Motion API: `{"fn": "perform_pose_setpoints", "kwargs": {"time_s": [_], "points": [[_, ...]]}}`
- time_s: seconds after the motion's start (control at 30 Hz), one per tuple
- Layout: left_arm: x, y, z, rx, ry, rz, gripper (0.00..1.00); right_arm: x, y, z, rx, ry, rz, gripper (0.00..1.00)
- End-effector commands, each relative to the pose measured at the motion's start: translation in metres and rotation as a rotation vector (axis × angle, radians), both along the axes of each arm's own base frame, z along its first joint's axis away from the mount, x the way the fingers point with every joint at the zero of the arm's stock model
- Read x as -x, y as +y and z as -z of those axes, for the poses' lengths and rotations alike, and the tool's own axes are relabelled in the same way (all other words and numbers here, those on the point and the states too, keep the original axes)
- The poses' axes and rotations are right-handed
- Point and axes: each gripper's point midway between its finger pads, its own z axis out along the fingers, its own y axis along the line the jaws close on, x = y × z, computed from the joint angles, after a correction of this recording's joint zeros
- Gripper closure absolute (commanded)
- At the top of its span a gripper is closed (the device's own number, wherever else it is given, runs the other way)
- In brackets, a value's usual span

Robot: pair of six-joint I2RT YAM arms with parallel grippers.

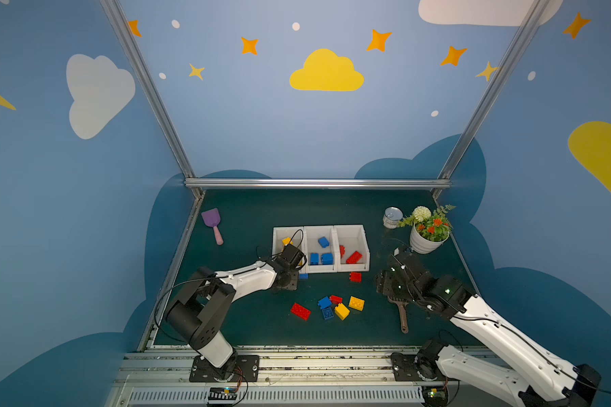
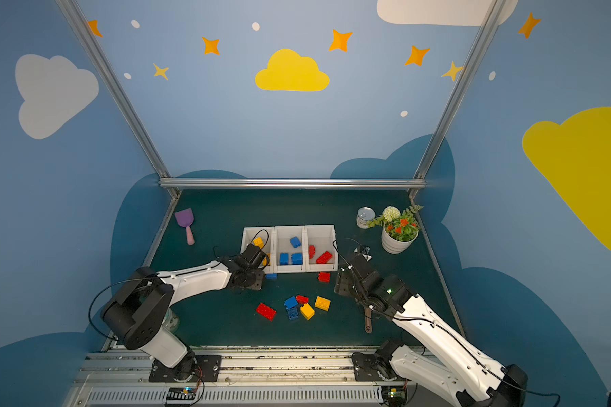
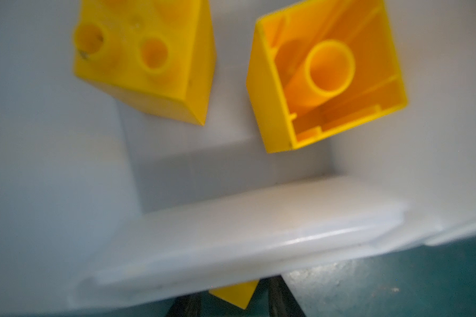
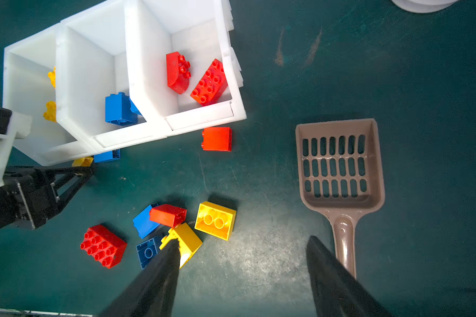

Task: Sort the legos into containers by color
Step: 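Lower the left gripper onto a yellow brick under the bin's front edge and grasp it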

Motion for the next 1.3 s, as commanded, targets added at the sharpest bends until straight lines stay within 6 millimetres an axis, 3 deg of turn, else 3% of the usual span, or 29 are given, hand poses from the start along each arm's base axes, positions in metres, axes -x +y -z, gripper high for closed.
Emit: {"fn": "perform_pose_setpoints", "kwargs": {"time_s": [0.0, 0.7, 1.1, 1.27], "points": [[0.006, -0.001, 0.008, -0.01, 0.024, 0.019, 0.64, 0.002, -0.006, 0.004, 0.013, 0.007, 0.021, 0.28], [0.028, -0.006, 0.015, -0.04, 0.046, 0.062, 0.79, 0.003, -0.003, 0.009, 0.002, 0.018, 0.016, 0.3], [0.05, -0.006, 0.011, -0.039, 0.056, 0.068, 0.8, 0.005, -0.004, 0.011, -0.004, 0.024, 0.019, 0.3], [0.056, -0.006, -0.001, -0.019, 0.048, 0.068, 0.8, 0.005, -0.003, 0.013, -0.003, 0.028, 0.016, 0.3]]}}
